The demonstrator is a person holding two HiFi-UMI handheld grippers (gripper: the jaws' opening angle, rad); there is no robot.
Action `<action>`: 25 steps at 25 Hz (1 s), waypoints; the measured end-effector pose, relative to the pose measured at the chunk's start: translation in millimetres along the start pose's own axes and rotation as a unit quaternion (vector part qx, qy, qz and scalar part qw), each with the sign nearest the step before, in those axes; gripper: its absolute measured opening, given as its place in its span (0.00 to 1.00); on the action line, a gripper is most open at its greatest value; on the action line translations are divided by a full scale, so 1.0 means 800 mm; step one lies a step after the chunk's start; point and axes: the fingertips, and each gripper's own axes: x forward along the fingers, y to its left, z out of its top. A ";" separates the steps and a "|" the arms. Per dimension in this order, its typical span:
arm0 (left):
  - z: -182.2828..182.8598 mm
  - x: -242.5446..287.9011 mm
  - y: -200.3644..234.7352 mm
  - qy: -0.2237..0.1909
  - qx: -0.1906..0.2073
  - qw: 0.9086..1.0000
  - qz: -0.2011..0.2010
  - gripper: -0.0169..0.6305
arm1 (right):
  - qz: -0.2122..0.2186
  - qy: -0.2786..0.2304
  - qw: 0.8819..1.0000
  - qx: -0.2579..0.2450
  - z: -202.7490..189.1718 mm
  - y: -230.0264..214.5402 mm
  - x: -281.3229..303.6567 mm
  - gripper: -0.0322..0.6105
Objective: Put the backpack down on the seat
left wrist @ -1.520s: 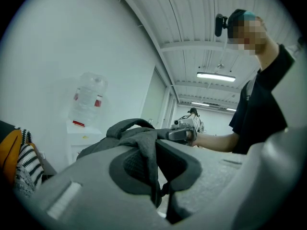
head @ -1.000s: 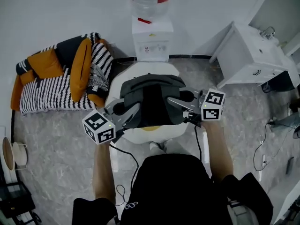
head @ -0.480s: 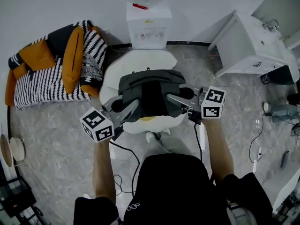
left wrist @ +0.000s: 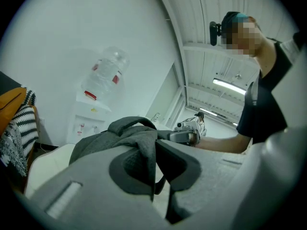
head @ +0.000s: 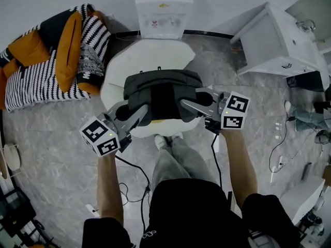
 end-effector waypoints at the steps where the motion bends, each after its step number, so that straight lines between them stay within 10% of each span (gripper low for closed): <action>1: -0.005 0.003 0.006 0.001 -0.001 1.000 0.001 0.07 | -0.001 0.002 1.000 0.003 -0.005 -0.007 0.002 0.15; 25: -0.135 0.098 0.216 0.005 -0.071 0.997 0.033 0.07 | -0.010 0.012 0.999 0.045 -0.141 -0.230 0.076 0.15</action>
